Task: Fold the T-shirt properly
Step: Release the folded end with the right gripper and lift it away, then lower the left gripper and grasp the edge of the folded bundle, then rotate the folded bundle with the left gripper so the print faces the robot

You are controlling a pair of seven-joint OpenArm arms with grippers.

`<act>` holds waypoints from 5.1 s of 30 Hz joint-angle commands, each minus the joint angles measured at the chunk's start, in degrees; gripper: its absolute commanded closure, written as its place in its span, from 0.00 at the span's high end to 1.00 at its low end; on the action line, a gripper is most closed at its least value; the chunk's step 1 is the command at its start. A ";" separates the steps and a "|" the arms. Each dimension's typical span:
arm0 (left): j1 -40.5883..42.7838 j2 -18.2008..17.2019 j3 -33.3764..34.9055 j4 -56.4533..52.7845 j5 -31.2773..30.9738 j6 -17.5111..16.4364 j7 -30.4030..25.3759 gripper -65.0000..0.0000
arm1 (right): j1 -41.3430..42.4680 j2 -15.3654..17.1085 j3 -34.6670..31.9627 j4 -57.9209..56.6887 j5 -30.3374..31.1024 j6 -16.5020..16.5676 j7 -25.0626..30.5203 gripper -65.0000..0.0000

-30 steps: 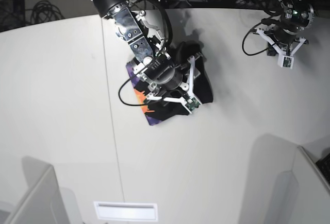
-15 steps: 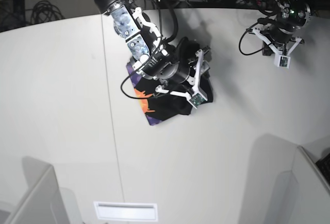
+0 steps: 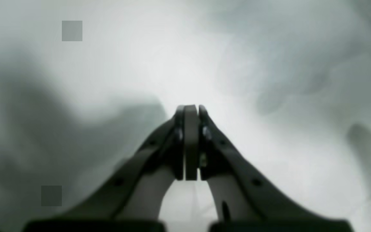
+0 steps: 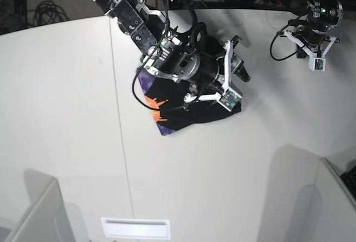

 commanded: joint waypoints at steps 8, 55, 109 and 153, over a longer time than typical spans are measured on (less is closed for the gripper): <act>1.48 0.91 2.22 6.29 -4.48 -0.20 -0.75 0.00 | -7.60 5.71 19.24 0.30 0.00 0.03 14.50 0.00; -6.61 2.94 22.09 -10.85 -40.44 13.08 -1.10 0.88 | -21.23 9.93 62.93 -0.05 22.95 10.41 20.22 0.00; -15.05 -1.81 38.00 -14.81 -37.18 35.67 -0.75 0.00 | -17.71 9.84 78.31 -1.19 23.12 10.41 15.21 0.00; -43.01 -17.72 86.53 -15.51 -0.08 14.57 9.62 0.00 | -18.68 9.84 80.95 -8.66 23.04 9.88 10.72 0.00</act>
